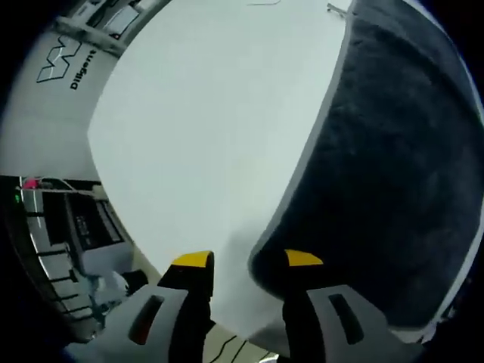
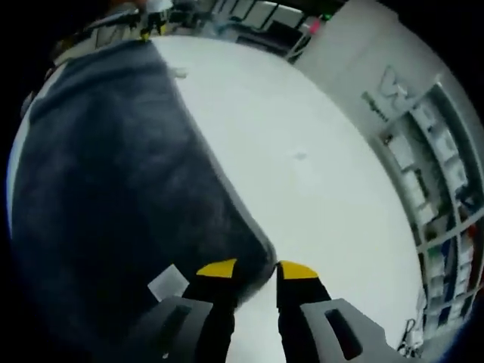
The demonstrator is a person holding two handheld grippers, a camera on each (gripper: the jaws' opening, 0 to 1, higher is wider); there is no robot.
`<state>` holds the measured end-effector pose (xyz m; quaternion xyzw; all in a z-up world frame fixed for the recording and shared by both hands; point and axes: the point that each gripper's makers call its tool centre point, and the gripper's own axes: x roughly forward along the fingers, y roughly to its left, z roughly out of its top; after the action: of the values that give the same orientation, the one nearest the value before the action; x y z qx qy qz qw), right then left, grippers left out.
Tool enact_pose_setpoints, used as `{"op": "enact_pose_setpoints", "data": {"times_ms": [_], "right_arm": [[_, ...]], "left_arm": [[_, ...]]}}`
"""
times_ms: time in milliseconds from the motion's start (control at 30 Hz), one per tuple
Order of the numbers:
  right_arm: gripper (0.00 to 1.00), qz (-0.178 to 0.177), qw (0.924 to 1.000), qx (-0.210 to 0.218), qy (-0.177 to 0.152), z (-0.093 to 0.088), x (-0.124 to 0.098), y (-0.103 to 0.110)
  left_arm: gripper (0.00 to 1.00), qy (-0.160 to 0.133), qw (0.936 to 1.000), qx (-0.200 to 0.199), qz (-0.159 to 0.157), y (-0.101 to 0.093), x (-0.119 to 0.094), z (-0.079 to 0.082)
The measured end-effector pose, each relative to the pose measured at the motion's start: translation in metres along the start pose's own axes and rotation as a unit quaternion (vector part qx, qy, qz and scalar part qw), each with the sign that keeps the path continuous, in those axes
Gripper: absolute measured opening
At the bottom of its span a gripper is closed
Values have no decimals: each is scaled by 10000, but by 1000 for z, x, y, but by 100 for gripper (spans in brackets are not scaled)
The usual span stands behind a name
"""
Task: Open the folded towel by lifting each exposed corner and separating the folded layers until the towel lies flat within the target outline without major curled edges
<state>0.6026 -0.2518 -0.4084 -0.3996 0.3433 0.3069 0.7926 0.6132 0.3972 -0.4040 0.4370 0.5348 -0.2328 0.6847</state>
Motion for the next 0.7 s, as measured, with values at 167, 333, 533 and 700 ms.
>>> {"op": "enact_pose_setpoints", "data": {"times_ms": [167,333,533,700], "right_arm": [[0,49,9998,153,91,-10,10,4],[0,-36,9996,150,219,-18,7,-1],[0,-164,9992,-70,353,-29,4,-7],[0,-200,9989,-74,423,-40,1,-14]], "left_arm": [[12,21,9991,-97,-406,-11,6,1],[7,106,9990,-119,-428,-13,6,1],[2,139,9987,-100,-478,-18,6,1],[1,72,9980,-32,-630,-32,0,9]]}}
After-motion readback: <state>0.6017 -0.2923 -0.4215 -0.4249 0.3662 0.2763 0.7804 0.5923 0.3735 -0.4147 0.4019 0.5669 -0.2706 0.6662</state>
